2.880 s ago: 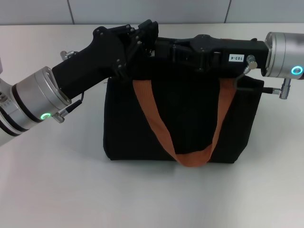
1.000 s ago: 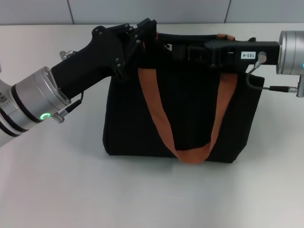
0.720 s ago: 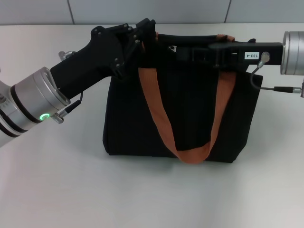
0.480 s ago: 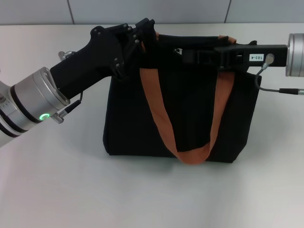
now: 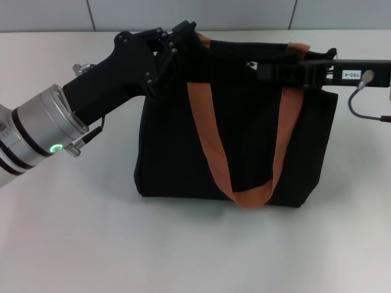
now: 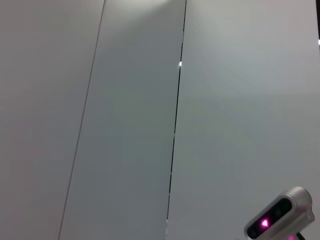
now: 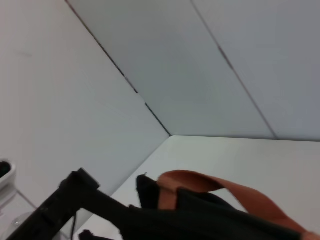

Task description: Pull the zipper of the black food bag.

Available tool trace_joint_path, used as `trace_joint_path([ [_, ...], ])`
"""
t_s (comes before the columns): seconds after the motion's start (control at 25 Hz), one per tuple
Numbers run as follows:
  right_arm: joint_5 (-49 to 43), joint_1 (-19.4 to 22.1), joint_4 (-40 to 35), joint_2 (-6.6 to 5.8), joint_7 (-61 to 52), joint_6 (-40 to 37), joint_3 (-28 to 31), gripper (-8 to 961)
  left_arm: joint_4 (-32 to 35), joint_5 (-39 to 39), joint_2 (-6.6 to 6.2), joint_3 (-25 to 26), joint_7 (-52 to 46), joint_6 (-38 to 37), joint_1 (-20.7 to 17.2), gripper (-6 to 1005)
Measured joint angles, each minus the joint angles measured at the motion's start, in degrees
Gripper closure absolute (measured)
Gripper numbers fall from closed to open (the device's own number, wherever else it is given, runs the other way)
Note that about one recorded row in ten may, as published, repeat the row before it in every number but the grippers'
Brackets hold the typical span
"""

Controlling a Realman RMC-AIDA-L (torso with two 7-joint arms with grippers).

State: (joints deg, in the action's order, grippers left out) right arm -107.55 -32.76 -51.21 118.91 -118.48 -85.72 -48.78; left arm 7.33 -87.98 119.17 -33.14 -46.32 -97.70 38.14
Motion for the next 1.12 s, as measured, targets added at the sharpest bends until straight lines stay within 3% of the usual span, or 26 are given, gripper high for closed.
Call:
trace_joint_path([
  [0.64,-2.23,4.59,-6.25,-0.02,-3.13,-0.70,3.21,855,0.25,1.08,-0.23,0.80,0.27,0.92,-0.46,959],
  [1.12,-0.32,4.74,-5.57,-0.13,-0.68,-5.56,7.11,824,0.34,1.11,-0.20,0.81,0.06,0.98,-0.43,959],
])
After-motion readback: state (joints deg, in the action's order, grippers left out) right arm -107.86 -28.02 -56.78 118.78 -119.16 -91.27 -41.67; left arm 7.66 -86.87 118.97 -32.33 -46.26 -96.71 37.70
